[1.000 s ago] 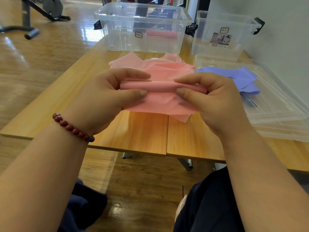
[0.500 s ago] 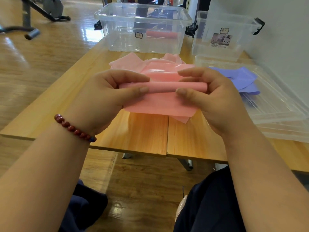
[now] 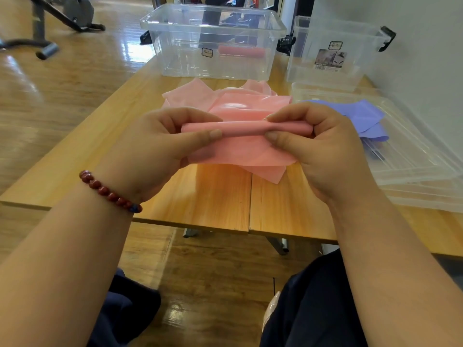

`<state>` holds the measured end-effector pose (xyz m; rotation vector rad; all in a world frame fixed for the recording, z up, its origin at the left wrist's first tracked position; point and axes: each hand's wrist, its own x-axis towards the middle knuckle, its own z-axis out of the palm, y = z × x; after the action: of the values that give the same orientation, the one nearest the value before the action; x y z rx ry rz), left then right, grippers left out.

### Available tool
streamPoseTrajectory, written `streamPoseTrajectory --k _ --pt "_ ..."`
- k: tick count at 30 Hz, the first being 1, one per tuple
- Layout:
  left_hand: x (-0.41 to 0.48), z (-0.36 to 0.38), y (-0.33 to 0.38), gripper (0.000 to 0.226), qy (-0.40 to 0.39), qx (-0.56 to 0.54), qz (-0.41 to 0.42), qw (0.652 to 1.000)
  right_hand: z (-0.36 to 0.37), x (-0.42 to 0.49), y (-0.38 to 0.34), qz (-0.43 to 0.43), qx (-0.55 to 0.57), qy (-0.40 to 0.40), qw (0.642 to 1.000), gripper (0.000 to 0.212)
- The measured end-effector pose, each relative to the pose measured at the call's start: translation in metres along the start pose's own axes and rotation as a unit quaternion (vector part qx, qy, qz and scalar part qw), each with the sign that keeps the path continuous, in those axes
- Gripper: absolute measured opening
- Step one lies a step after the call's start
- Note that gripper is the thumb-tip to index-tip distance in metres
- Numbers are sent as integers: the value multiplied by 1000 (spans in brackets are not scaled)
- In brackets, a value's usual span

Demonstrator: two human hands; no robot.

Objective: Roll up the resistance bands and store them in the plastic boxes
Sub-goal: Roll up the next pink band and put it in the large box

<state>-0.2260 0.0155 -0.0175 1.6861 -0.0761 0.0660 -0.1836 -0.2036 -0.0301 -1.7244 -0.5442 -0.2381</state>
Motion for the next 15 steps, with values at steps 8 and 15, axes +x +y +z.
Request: streamPoseTrajectory --k 8,15 --pt "-1 0 0 25 41 -23 21 999 -2 1 1 49 26 -31 998 33" --pt "-2 1 2 34 21 1 21 1000 1 0 0 8 -22 15 1000 21"
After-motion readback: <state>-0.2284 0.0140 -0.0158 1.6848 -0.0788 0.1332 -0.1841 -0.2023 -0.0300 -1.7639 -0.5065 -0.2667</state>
